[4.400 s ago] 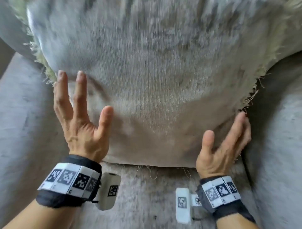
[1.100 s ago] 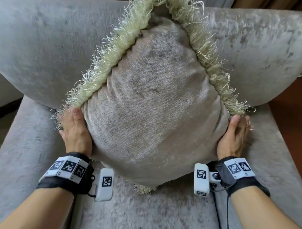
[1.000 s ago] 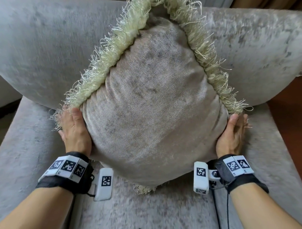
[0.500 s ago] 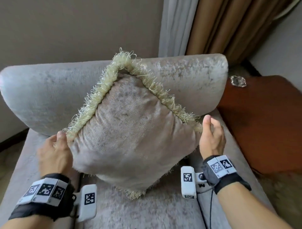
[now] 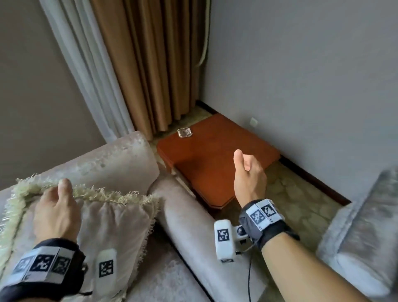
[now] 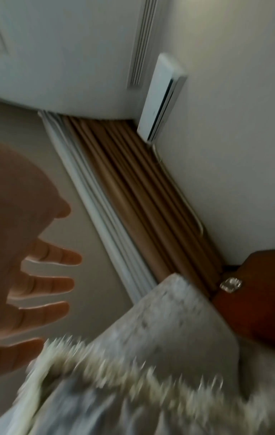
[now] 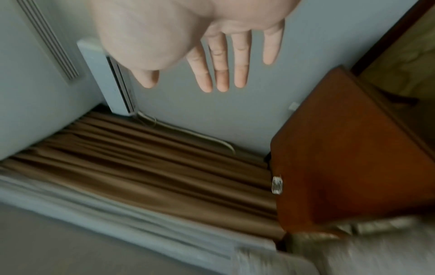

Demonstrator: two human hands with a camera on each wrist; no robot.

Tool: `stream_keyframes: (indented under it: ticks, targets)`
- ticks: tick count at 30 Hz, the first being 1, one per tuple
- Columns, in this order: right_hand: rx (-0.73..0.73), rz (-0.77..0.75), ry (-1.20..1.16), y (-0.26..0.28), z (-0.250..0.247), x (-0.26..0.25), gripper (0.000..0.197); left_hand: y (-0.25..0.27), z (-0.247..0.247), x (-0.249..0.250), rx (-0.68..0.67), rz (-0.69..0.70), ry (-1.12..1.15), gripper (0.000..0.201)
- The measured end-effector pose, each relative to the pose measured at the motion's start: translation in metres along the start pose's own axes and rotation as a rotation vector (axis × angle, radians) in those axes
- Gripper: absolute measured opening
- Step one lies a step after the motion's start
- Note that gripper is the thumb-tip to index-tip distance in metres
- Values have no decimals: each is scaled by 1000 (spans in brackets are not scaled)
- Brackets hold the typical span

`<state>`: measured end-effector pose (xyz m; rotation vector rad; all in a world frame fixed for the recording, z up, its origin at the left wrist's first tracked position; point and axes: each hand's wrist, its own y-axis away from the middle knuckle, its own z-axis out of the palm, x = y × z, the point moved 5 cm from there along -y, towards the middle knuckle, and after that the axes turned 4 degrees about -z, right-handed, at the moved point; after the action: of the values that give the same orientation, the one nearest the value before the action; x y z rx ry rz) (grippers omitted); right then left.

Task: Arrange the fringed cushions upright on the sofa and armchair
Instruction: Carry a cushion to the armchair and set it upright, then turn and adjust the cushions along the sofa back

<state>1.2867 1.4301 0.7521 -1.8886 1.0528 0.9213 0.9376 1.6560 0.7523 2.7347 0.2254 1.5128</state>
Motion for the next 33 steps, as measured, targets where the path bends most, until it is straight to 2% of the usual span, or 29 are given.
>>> stream_keyframes:
  ticks: [5, 9, 13, 16, 19, 22, 26, 29, 33]
  targets:
    - [164, 59, 11, -64, -142, 37, 64, 85, 96, 125, -89, 129, 76, 65]
    - [337, 118, 9, -101, -266, 85, 48, 160, 200, 202, -199, 175, 127, 61]
    - [532, 227, 69, -107, -396, 145, 46, 270, 306, 275, -411, 319, 100, 68]
    - [676, 306, 104, -90, -491, 190, 47, 371, 372, 316, -592, 454, 59, 74]
    - [794, 404, 116, -61, -579, 226, 40, 468, 432, 346, -731, 563, 47, 71]
    - [953, 488, 150, -21, -657, 259, 39, 576, 487, 372, -915, 796, 32, 63]
    - [1135, 576, 179, 22, -737, 299, 41, 706, 536, 390, -1132, 829, 90, 62]
    - [1230, 631, 196, 35, -786, 334, 37, 791, 577, 401, -1229, 892, 55, 56]
    - [1321, 708, 207, 34, -830, 396, 39, 880, 649, 404, -1309, 925, 64, 62]
